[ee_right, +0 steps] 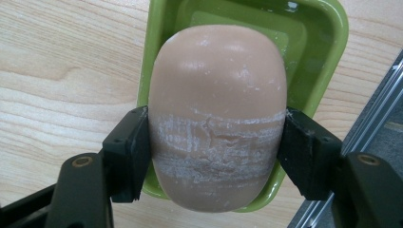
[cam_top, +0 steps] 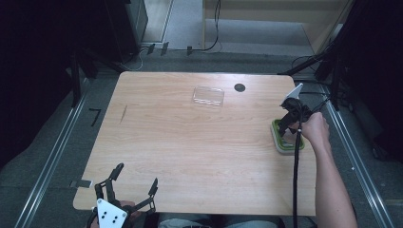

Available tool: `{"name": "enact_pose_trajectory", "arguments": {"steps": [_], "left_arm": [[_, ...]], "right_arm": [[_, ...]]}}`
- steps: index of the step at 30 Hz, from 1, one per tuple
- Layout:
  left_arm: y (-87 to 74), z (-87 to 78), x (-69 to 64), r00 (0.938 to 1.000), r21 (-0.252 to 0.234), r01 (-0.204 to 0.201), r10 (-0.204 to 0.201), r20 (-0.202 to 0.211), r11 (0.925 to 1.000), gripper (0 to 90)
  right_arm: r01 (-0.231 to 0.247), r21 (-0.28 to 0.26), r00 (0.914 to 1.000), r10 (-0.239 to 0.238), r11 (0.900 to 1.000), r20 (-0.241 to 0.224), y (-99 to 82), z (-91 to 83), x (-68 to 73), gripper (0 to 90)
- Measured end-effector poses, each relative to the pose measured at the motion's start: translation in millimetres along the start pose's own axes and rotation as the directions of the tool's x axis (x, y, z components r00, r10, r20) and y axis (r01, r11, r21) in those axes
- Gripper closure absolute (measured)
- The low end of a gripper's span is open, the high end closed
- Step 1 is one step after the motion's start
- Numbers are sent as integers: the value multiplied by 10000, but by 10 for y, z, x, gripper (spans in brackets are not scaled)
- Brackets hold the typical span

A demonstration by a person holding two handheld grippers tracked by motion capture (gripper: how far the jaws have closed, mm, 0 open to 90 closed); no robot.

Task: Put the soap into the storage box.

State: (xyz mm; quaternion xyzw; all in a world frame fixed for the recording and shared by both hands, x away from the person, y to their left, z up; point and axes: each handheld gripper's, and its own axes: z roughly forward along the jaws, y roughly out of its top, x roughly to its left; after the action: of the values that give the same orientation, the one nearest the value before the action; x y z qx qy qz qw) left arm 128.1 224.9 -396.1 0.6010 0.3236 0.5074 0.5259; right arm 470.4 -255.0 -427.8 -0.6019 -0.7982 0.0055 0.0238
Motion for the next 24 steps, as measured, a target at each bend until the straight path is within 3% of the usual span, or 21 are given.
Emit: {"name": "enact_pose_trajectory", "arguments": {"steps": [24], "left_arm": [[0, 0, 1, 10000, -5, -1, 1, 5, 10000, 99]], "right_arm": [[-514, -9, 9987, 514, 9987, 35, 56, 135, -63, 338]]}}
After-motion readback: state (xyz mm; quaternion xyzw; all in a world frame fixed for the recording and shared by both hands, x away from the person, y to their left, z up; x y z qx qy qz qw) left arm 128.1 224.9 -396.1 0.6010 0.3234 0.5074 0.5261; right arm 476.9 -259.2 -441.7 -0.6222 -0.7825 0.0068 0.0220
